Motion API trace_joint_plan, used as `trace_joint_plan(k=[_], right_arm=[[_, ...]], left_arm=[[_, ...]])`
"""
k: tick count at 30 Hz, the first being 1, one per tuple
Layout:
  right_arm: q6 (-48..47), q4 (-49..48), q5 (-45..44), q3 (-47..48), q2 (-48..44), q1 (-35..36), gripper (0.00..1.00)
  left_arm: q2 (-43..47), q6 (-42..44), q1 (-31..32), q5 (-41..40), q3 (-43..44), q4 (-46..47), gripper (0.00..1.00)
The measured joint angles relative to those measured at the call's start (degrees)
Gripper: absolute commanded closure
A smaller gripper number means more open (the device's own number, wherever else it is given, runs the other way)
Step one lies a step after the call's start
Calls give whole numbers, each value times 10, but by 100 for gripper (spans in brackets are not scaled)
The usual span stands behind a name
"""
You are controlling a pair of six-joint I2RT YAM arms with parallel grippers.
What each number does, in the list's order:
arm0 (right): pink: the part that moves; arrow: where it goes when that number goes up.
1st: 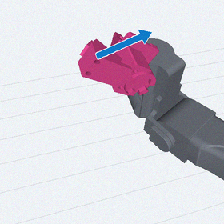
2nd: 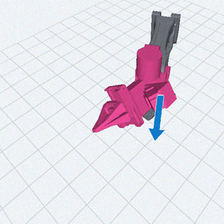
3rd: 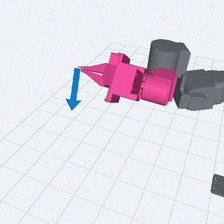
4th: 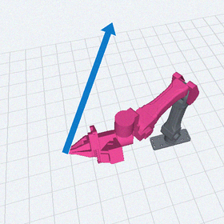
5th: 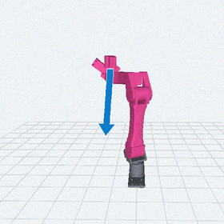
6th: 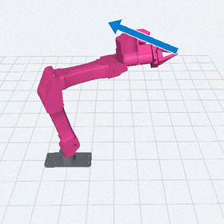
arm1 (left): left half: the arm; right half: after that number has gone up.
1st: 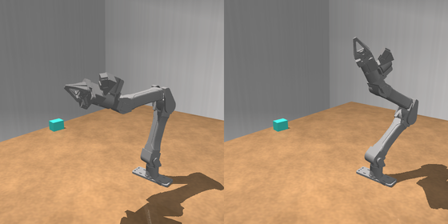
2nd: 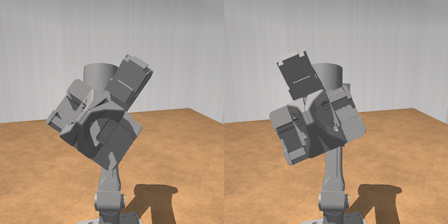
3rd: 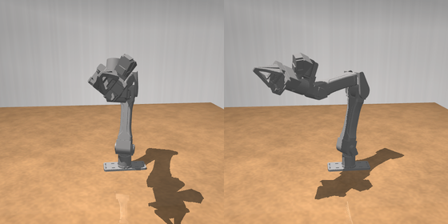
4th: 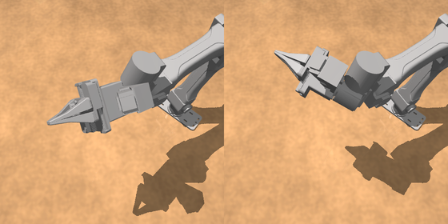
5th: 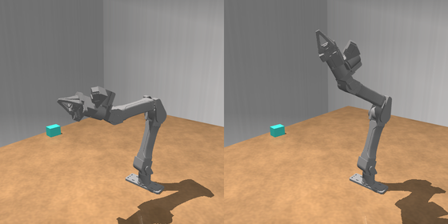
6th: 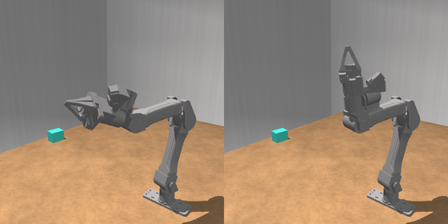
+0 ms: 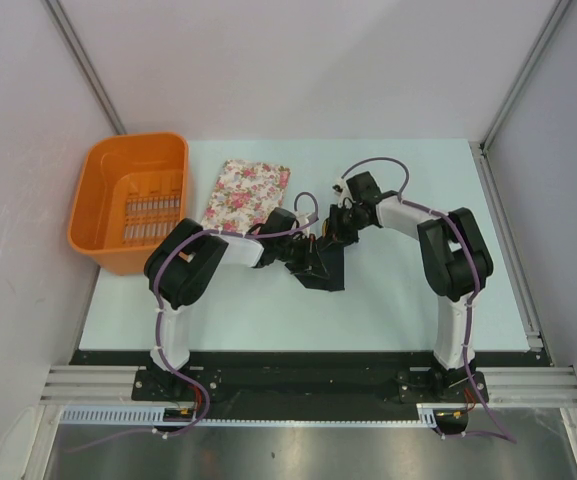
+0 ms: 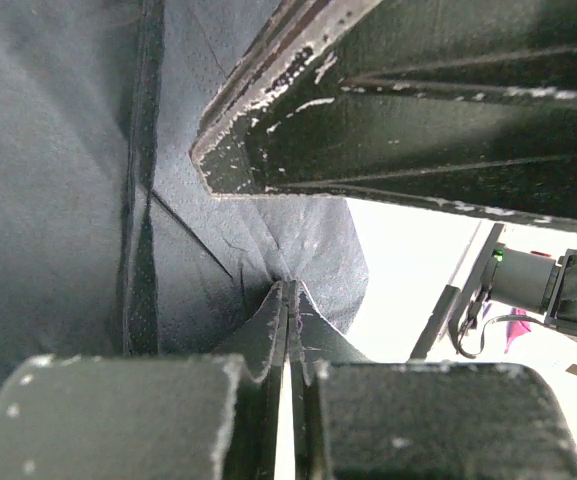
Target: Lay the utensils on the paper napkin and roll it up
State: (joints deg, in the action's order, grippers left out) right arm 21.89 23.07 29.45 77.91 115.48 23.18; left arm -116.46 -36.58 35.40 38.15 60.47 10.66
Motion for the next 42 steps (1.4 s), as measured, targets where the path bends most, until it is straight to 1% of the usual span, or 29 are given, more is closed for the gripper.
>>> trace_joint_plan(k=[8, 11, 14, 15, 17, 18, 21, 23, 24, 27, 29, 32, 34, 38, 42], right_arm=[[-12, 5, -36, -1, 7, 12, 90], [-14, 10, -40, 4, 23, 14, 91], [-16, 15, -38, 8, 27, 14, 92], [-17, 16, -37, 9, 28, 14, 93], [-17, 17, -37, 10, 29, 13, 93], [-18, 17, -36, 10, 29, 13, 93], [-21, 17, -34, 10, 29, 13, 93], [-21, 17, -32, 9, 30, 12, 93], [-21, 16, -31, 9, 30, 12, 94], [-21, 16, -28, 9, 31, 11, 94], [-21, 15, -26, 9, 31, 10, 94], [-21, 15, -25, 9, 31, 10, 94], [-21, 14, -24, 9, 31, 10, 94], [-20, 14, -24, 9, 31, 9, 94], [-19, 14, -22, 9, 32, 9, 94]], left_arm=[[0, 0, 0, 0, 0, 0, 100], [0, 0, 0, 0, 0, 0, 98], [3, 2, 0, -4, -1, -2, 90], [5, 3, -1, -6, -2, -5, 82], [14, 7, -3, -9, -7, -7, 73], [23, 10, -5, -11, -12, -9, 66], [70, 24, -13, -23, -36, -17, 53], [121, 36, -24, -36, -58, -35, 49], [143, 41, -32, -39, -65, -43, 41], [183, 54, -60, -56, -79, -58, 37], [189, 61, -83, -68, -85, -69, 32], [176, 71, -109, -82, -88, -91, 31], [162, 72, -115, -85, -88, -101, 31], [132, 71, -114, -68, -74, -102, 33], [106, 66, -107, -48, -57, -84, 36]])
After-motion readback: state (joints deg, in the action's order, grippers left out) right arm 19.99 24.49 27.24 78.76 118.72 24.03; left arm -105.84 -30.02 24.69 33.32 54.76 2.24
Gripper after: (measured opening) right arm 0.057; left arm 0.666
